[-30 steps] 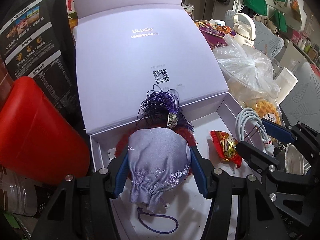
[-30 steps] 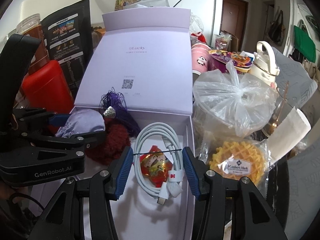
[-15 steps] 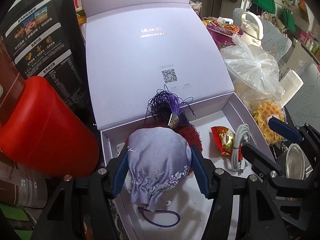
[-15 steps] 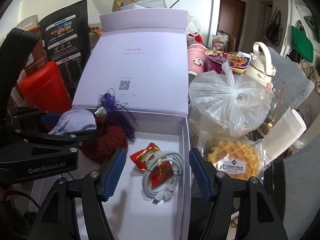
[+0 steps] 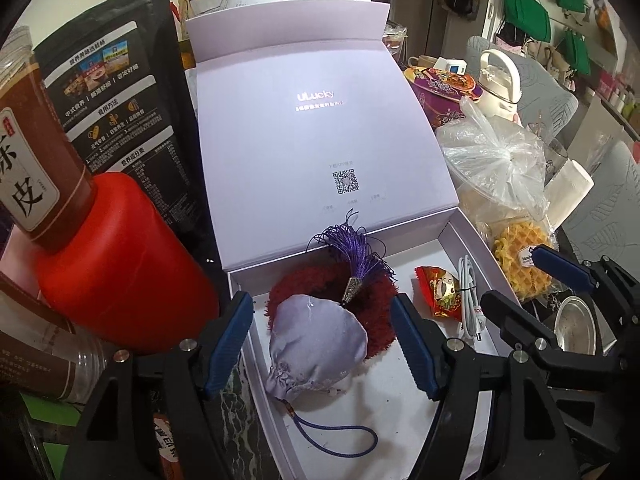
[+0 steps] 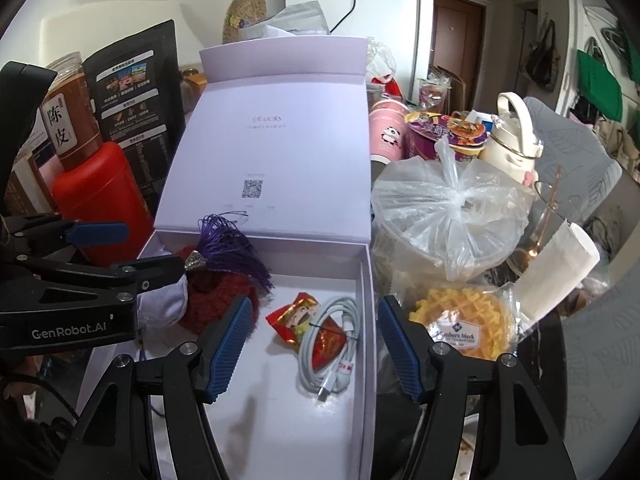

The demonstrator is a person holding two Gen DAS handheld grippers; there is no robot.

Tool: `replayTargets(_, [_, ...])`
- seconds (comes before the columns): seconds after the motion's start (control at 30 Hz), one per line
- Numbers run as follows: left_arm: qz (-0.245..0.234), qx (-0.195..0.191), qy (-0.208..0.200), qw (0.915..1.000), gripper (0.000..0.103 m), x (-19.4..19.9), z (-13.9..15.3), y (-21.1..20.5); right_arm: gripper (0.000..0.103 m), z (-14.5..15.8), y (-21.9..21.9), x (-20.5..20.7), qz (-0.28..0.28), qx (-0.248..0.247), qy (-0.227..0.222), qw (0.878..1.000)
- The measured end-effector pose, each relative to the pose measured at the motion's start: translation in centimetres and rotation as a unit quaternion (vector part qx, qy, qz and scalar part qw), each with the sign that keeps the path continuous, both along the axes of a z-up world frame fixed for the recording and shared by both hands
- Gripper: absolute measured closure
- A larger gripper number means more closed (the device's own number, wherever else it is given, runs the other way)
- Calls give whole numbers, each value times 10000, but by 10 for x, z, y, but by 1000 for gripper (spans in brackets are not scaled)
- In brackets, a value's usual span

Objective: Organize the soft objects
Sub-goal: 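Withdraw both tools from the box back toward the table items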

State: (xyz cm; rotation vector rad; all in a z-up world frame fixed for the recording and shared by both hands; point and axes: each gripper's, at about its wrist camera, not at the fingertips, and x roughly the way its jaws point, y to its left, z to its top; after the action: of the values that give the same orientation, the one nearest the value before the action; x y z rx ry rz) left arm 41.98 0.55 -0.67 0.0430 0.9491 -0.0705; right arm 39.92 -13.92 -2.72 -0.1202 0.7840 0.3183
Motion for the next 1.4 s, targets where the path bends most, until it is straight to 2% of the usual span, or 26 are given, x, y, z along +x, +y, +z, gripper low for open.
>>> replayTargets(0.33, [33,-78,-357,9993,32,-24,29,-1,37,30,-7,-15,-74,215,-314,9992])
replayTargets(0.67, [-30,-307,-595,9978,32,-42,60,-2,37,64,-14,-40,-124,177,-679,9975])
replayTargets(0.87, [1,-268,-851,9960,32,-61,82,-5,37,85,-16,-58,-110,189,-899,9957])
replayTargets(1.4, [-81,-98,-1541,9880,32,-144,128,-19,35,119,-27,-133,-88,274,-1369,9902])
